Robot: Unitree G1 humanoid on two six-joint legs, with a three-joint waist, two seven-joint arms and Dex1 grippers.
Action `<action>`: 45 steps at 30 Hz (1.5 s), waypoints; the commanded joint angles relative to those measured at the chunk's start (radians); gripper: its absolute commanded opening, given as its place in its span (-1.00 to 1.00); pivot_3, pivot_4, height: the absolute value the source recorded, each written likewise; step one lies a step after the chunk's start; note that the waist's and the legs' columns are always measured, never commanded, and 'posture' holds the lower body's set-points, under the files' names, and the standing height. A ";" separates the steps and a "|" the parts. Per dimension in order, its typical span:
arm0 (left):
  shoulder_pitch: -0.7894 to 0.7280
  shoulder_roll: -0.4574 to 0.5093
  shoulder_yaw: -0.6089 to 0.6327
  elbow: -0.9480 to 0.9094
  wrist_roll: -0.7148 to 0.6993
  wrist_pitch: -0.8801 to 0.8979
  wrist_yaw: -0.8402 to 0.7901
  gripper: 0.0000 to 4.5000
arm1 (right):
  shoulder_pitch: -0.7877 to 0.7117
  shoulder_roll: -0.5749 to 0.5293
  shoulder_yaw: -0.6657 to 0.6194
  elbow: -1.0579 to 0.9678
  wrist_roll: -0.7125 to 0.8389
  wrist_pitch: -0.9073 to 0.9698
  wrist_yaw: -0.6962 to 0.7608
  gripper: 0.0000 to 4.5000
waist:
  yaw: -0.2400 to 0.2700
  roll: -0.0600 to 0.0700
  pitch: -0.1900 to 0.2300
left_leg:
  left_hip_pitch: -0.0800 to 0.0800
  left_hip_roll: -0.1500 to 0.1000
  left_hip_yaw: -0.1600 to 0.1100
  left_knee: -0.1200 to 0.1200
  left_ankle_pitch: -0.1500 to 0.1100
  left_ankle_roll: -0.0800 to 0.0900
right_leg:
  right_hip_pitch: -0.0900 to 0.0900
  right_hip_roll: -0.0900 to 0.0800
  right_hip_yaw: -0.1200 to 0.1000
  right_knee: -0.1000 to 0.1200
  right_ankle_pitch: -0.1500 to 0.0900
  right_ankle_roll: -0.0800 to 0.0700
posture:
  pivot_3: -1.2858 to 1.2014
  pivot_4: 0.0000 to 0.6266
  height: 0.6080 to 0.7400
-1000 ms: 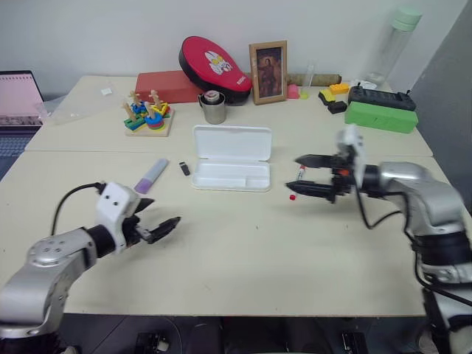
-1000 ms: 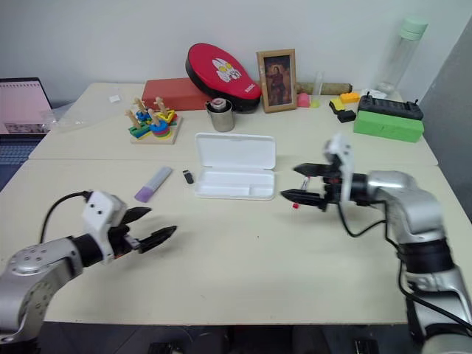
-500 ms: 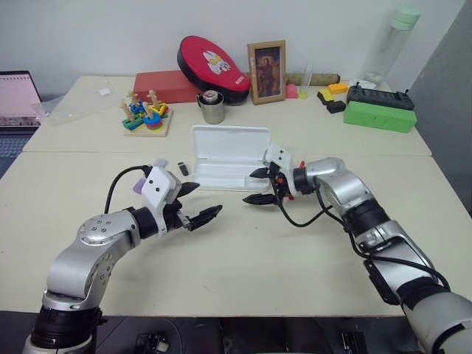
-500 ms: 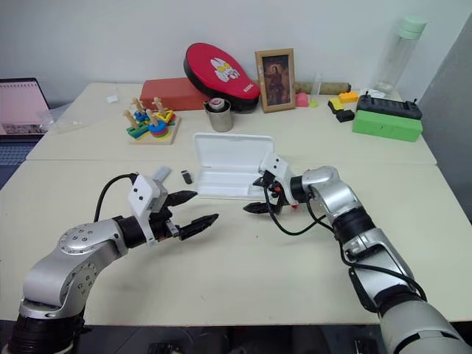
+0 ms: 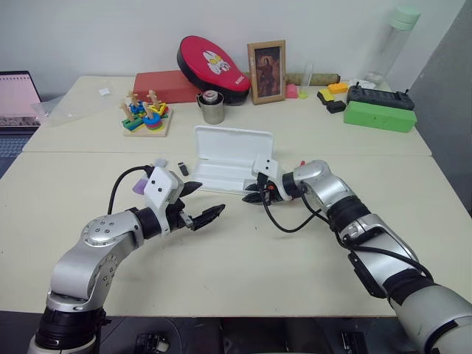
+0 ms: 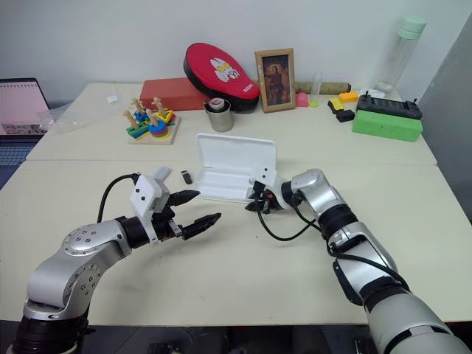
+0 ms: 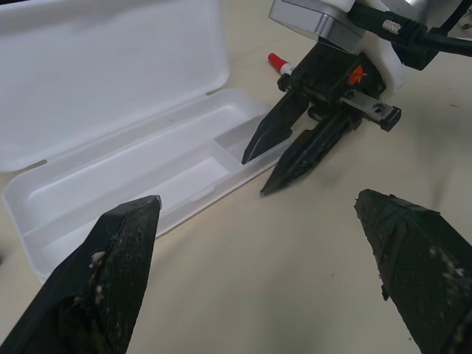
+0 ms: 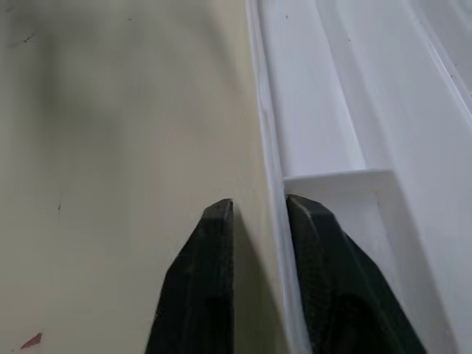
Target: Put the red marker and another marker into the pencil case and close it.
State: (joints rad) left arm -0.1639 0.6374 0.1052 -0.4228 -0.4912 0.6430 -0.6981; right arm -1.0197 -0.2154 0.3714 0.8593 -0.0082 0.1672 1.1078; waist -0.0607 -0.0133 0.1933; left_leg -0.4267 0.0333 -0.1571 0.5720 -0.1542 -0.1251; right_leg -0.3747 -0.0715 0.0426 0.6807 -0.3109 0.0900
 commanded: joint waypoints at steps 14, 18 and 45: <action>0.103 0.061 0.100 -0.111 -0.067 -0.001 -0.053 1.00 | 0.169 -0.087 -0.031 -0.418 0.033 0.049 0.133 -0.99 | 0.000 0.000 0.000 | 0.000 0.000 0.000 0.000 0.000 0.000 | 0.000 0.000 0.000 0.000 0.000 0.000 | 0.03 -0.52 1.00; 0.217 0.103 0.160 -0.168 -0.092 0.008 -0.077 1.00 | 0.290 -0.149 -0.001 -0.642 0.032 0.120 0.148 -0.99 | 0.002 0.000 0.000 | 0.000 0.000 0.000 0.000 0.000 0.000 | 0.000 0.000 0.000 0.000 0.000 0.000 | 0.03 -0.52 1.00; 0.262 0.157 0.174 -0.229 -0.143 0.020 -0.088 1.00 | 0.470 -0.191 -0.043 -1.050 0.198 0.430 0.028 -0.44 | 0.005 -0.001 0.000 | 0.001 0.000 0.000 0.000 0.000 0.000 | 0.002 0.000 0.001 0.000 0.000 0.000 | 0.03 -0.52 1.00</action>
State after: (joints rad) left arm 0.1149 0.7900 0.2880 -0.6303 -0.6268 0.6722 -0.7921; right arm -0.5314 -0.4094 0.4100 -0.1279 0.1142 0.5480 1.1507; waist -0.0558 -0.0140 0.1928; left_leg -0.4253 0.0333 -0.1570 0.5725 -0.1543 -0.1250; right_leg -0.3729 -0.0716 0.0431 0.6802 -0.3111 0.0902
